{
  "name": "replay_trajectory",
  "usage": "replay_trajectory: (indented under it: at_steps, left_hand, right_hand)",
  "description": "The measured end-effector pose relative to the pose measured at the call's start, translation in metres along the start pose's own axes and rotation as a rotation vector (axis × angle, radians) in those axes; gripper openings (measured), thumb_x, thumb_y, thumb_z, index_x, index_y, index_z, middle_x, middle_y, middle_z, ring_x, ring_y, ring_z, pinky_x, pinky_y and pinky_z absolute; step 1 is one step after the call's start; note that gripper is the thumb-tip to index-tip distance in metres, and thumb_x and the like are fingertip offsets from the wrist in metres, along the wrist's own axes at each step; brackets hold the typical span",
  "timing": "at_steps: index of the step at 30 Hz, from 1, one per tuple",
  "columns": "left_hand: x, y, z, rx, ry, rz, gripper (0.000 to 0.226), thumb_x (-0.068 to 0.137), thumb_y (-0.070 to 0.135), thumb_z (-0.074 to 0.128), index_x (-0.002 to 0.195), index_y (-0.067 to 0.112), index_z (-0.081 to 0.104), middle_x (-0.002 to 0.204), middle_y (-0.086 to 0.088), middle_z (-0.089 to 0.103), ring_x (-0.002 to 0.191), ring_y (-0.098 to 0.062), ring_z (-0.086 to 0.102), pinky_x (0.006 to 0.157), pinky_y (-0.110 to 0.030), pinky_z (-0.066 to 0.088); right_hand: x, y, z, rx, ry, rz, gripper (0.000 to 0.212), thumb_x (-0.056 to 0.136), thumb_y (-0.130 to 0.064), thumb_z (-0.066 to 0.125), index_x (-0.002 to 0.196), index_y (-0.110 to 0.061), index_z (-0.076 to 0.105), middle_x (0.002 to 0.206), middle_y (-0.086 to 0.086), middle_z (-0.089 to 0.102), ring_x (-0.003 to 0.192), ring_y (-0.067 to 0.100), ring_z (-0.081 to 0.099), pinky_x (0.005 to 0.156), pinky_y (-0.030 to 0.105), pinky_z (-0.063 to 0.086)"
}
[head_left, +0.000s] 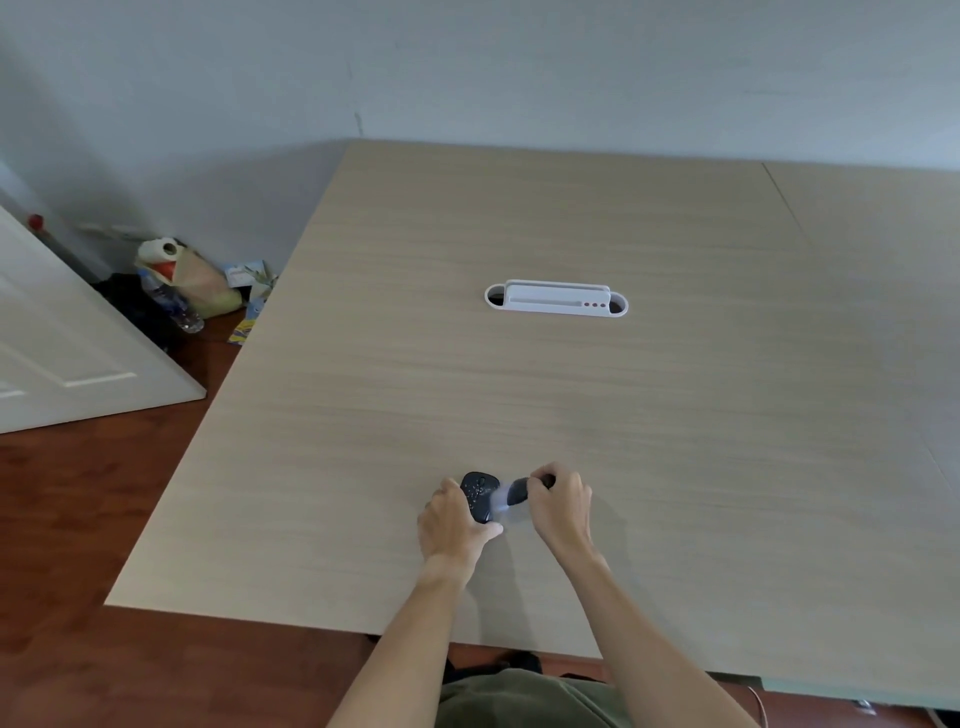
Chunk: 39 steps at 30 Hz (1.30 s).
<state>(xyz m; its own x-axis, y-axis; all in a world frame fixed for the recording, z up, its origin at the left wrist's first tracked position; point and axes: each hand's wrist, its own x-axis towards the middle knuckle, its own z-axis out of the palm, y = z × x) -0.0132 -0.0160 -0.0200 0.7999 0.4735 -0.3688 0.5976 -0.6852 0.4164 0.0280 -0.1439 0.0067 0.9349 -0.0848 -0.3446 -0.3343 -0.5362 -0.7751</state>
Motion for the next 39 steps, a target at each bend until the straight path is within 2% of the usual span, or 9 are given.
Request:
replay_trajectory:
  at_steps: [4,10,14,18,24,27,30,35,39]
  left_hand:
    - [0.002,0.000,-0.001,0.009,-0.020,0.005,0.070,0.055,0.042,0.085,0.105,0.010,0.049,0.102,-0.003,0.066,0.094,-0.025,0.065,0.077,-0.032,0.050]
    - [0.003,-0.002,-0.001,0.044,-0.021,0.038,0.071,0.053,0.044,0.085,0.104,0.012,0.049,0.100,-0.001,0.065,0.092,-0.024,0.065,0.075,-0.033,0.051]
    - [0.005,0.000,-0.003,0.067,-0.043,0.042,0.070,0.053,0.044,0.085,0.106,0.014,0.051,0.101,0.000,0.065,0.094,-0.023,0.065,0.077,-0.032,0.050]
    - [0.008,0.000,-0.004,0.080,-0.069,0.041,0.069,0.051,0.043,0.085,0.104,0.014,0.052,0.100,0.000,0.066,0.093,-0.023,0.065,0.076,-0.032,0.049]
    - [0.009,0.001,-0.005,0.104,-0.077,0.046,0.069,0.050,0.043,0.086,0.102,0.014,0.051,0.100,-0.001,0.066,0.093,-0.024,0.065,0.075,-0.032,0.048]
    - [0.010,0.002,-0.006,0.108,-0.095,0.039,0.071,0.052,0.044,0.086,0.106,0.014,0.051,0.104,-0.001,0.065,0.096,-0.024,0.064,0.078,-0.033,0.047]
    - [0.011,0.004,-0.006,0.124,-0.114,0.033,0.072,0.053,0.044,0.086,0.108,0.014,0.050,0.106,-0.001,0.065,0.098,-0.023,0.064,0.081,-0.033,0.048]
    - [0.010,0.007,-0.009,0.145,-0.114,0.037,0.071,0.053,0.043,0.087,0.105,0.014,0.050,0.101,-0.001,0.066,0.094,-0.024,0.065,0.077,-0.033,0.047]
    - [0.009,0.007,-0.009,0.130,-0.114,0.046,0.070,0.052,0.042,0.088,0.105,0.014,0.050,0.100,-0.002,0.066,0.093,-0.025,0.065,0.078,-0.034,0.049]
  right_hand:
    - [0.002,-0.004,0.011,0.020,-0.122,-0.047,0.016,0.081,-0.008,0.052,0.081,-0.012,0.068,0.076,-0.001,0.067,0.078,0.024,0.063,0.063,0.027,0.042]
    - [0.003,0.008,0.000,-0.081,0.058,-0.021,0.017,0.085,-0.001,0.044,0.086,-0.006,0.061,0.082,0.004,0.061,0.077,0.023,0.053,0.063,0.031,0.038]
    - [0.006,0.002,0.001,0.023,0.018,-0.027,0.016,0.083,-0.004,0.050,0.086,-0.007,0.066,0.080,0.002,0.065,0.080,0.022,0.057,0.059,0.021,0.039]
    - [0.005,0.001,0.008,0.024,-0.110,-0.032,0.015,0.084,-0.005,0.052,0.087,-0.009,0.066,0.080,-0.002,0.063,0.081,0.022,0.058,0.062,0.025,0.039]
    - [0.006,0.009,-0.004,-0.029,0.076,-0.017,0.016,0.087,0.000,0.047,0.088,-0.006,0.061,0.082,0.003,0.060,0.079,0.022,0.050,0.065,0.029,0.034]
    - [0.007,0.005,-0.002,0.100,-0.033,-0.025,0.013,0.085,-0.004,0.055,0.088,-0.009,0.067,0.077,-0.001,0.063,0.078,0.024,0.059,0.067,0.028,0.041]
    - [0.006,0.007,0.004,0.071,-0.145,-0.045,0.015,0.083,-0.003,0.054,0.088,-0.010,0.067,0.079,-0.001,0.065,0.078,0.022,0.060,0.063,0.024,0.043]
    - [0.013,0.014,-0.002,-0.069,-0.011,0.014,0.023,0.079,0.002,0.043,0.086,-0.009,0.061,0.087,0.006,0.064,0.083,0.025,0.054,0.068,0.034,0.045]
    - [0.011,0.010,-0.003,0.024,-0.036,-0.042,0.017,0.084,-0.002,0.048,0.088,-0.006,0.065,0.083,0.002,0.064,0.082,0.020,0.053,0.061,0.023,0.039]
